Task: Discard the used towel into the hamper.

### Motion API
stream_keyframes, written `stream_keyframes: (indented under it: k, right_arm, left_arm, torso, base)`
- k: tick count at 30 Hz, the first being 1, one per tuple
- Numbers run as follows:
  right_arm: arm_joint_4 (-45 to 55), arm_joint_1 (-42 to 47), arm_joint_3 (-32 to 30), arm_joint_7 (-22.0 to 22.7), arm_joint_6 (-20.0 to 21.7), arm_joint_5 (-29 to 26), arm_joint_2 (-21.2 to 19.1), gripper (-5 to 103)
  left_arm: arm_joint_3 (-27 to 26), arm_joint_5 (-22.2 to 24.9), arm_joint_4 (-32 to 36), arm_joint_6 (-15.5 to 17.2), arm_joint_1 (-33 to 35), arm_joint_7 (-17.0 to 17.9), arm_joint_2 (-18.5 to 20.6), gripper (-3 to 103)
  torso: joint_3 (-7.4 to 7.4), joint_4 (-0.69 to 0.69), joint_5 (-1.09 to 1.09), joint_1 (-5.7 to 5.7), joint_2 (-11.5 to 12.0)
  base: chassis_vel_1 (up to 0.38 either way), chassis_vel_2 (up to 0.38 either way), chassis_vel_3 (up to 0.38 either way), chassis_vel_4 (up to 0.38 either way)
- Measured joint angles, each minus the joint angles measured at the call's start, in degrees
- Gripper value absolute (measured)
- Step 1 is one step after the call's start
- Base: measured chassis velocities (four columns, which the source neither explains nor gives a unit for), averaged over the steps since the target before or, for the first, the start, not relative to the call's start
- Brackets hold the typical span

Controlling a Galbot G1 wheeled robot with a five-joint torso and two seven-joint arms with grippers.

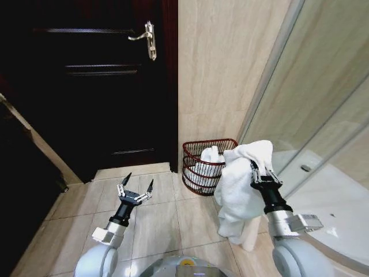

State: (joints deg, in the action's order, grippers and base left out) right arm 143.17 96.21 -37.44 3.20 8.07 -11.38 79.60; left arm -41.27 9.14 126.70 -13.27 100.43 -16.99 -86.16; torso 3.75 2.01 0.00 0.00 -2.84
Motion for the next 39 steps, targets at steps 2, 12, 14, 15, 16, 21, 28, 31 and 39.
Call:
stream_keyframes:
  k: [2, 12, 14, 15, 16, 21, 28, 31, 39]
  right_arm:
    - [0.01, -0.24, -0.10, 0.01, 0.00, 0.00, -0.19, 14]
    - [0.05, -0.55, -0.10, 1.17, 0.26, -0.60, -0.84, 14]
    - [0.05, -0.64, -0.10, 1.25, 0.29, -0.69, -0.90, 14]
    - [0.06, -0.74, -0.10, 1.26, 0.29, -0.75, -0.94, 14]
    - [0.07, -0.78, -0.10, 1.26, 0.29, -0.79, -0.95, 14]
    - [0.08, -0.88, -0.13, 1.35, 0.30, -1.30, -1.01, 14]
    - [0.08, -0.93, -0.92, 1.47, -0.33, -2.44, -1.25, 14]
    - [0.08, -0.84, -1.20, 1.40, -0.36, -2.85, -1.34, 14]
    - [0.08, -1.98, -1.85, 1.25, -0.40, -4.48, -2.22, 14]
  left_arm:
    - [-0.02, -0.16, 0.32, 1.09, -0.22, 2.86, -0.14, 100]
    - [0.85, -1.00, 1.60, 6.12, -1.04, 14.02, -0.96, 100]
    - [0.85, -0.99, 1.76, 6.35, -1.04, 14.45, -0.96, 100]
    - [0.82, -1.00, 1.87, 6.46, -1.04, 14.65, -0.96, 100]
    - [0.80, -1.05, 1.94, 6.48, -1.01, 14.68, -0.96, 100]
    - [0.71, -1.77, 2.09, 6.21, -0.86, 14.75, -1.01, 100]
    - [0.78, -2.13, 2.81, 6.27, -0.70, 14.92, -1.30, 100]
    - [0.80, -2.18, 3.20, 6.41, -0.56, 15.01, -1.32, 100]
    - [0.33, -2.26, 4.54, 6.88, 0.33, 15.46, -1.16, 100]
  torso:
    - [0.07, 0.00, 0.00, 0.00, -0.08]
    - [1.95, 0.01, 0.00, 0.25, -2.27]
    - [2.22, 0.00, 0.01, 0.31, -2.59]
    - [2.46, 0.00, 0.00, 0.40, -2.92]
    - [2.64, 0.00, 0.00, 0.45, -3.14]
    - [3.41, 0.01, -0.01, 0.62, -4.07]
    - [4.12, -0.01, 0.00, 0.79, -4.93]
    - [4.55, -0.01, 0.00, 0.96, -5.52]
    - [6.16, 0.00, 0.00, 1.52, -7.71]
  base:
    - [0.000, 0.000, 0.000, 0.000]
    - [0.000, 0.000, 0.000, 0.000]
    - [0.000, 0.000, 0.000, 0.000]
    - [0.000, 0.000, 0.000, 0.000]
    - [0.042, 0.035, 0.045, 0.052]
    - [0.033, 0.042, 0.049, 0.042]
    - [0.020, 0.018, 0.013, 0.024]
    - [0.000, 0.000, 0.000, 0.000]
    - [0.000, 0.000, 0.000, 0.000]
